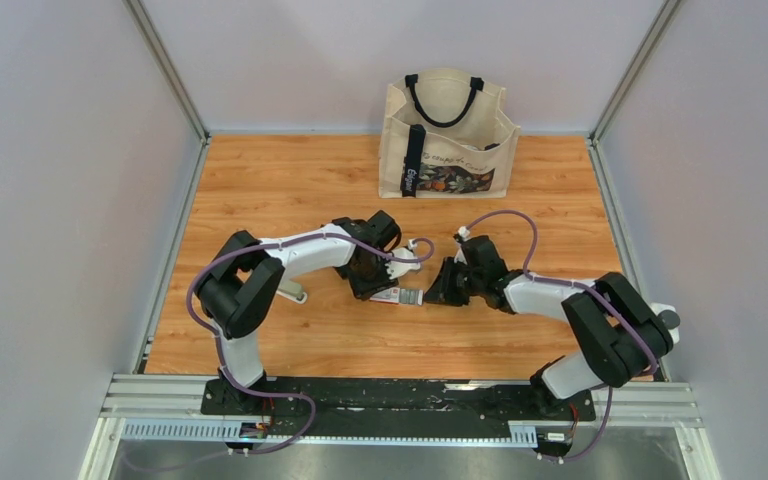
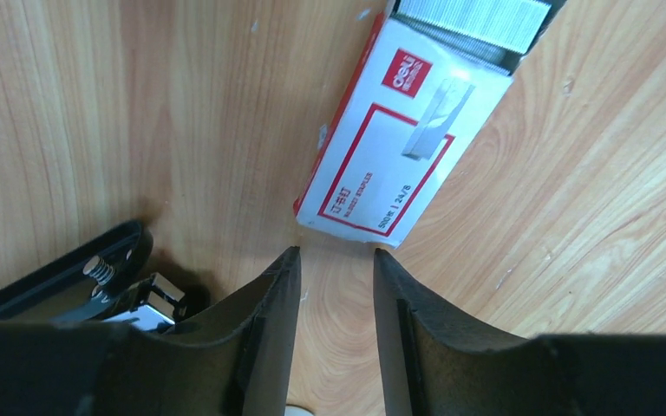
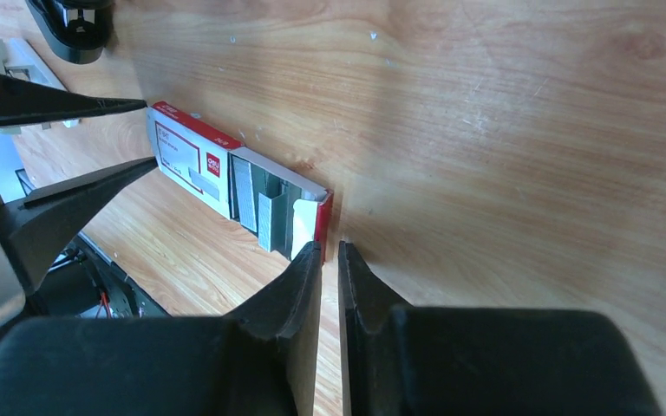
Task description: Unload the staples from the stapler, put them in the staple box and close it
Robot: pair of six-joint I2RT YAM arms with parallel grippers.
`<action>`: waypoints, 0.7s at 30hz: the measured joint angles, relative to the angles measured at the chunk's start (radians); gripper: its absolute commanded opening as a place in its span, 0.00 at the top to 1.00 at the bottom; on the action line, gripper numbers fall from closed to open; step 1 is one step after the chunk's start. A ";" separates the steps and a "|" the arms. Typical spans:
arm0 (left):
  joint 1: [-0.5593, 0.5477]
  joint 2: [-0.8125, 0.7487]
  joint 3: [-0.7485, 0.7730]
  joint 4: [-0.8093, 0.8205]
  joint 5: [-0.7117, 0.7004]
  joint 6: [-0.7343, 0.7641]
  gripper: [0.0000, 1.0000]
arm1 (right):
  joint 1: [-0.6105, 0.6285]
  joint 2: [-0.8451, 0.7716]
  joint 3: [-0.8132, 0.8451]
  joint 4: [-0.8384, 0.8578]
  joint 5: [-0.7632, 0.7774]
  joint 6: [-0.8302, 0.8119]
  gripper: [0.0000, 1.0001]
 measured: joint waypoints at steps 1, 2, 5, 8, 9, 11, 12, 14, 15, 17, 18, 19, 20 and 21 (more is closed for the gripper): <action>-0.003 0.003 0.004 0.000 0.002 0.002 0.56 | 0.000 0.005 0.002 0.001 -0.001 0.000 0.85; -0.007 0.004 0.006 0.000 0.005 0.005 0.56 | 0.000 0.008 0.004 0.002 -0.001 0.001 0.85; -0.016 0.006 0.014 -0.004 0.009 0.014 0.56 | 0.000 0.019 0.014 0.004 -0.002 0.003 0.85; -0.021 0.007 0.018 -0.003 0.009 0.019 0.56 | 0.000 0.025 0.023 0.008 -0.006 0.007 0.86; -0.022 0.008 0.019 -0.004 0.009 0.020 0.56 | 0.000 0.026 0.026 0.009 -0.007 0.008 0.86; -0.022 0.010 0.021 -0.004 0.009 0.020 0.55 | 0.003 0.034 0.034 0.009 -0.008 0.010 0.86; -0.022 0.010 0.021 -0.003 0.009 0.020 0.56 | 0.007 0.039 0.040 0.009 -0.007 0.011 0.87; -0.023 0.011 0.022 -0.003 0.009 0.020 0.55 | 0.016 0.049 0.052 0.007 -0.004 0.011 0.87; -0.023 0.012 0.022 -0.004 0.009 0.020 0.55 | 0.023 0.054 0.060 0.007 -0.002 0.011 0.88; -0.024 0.013 0.025 -0.004 0.009 0.019 0.55 | 0.039 0.062 0.073 0.006 0.003 0.011 0.88; -0.025 0.014 0.026 -0.005 0.009 0.020 0.55 | 0.045 0.066 0.078 0.006 0.005 0.011 0.88; -0.026 0.015 0.027 -0.005 0.009 0.020 0.55 | 0.051 0.070 0.084 0.006 0.008 0.011 0.88; -0.027 0.015 0.027 -0.004 0.009 0.020 0.55 | 0.054 0.073 0.086 0.006 0.010 0.011 0.88; -0.028 0.015 0.027 -0.005 0.009 0.020 0.55 | 0.057 0.076 0.088 0.006 0.011 0.011 0.88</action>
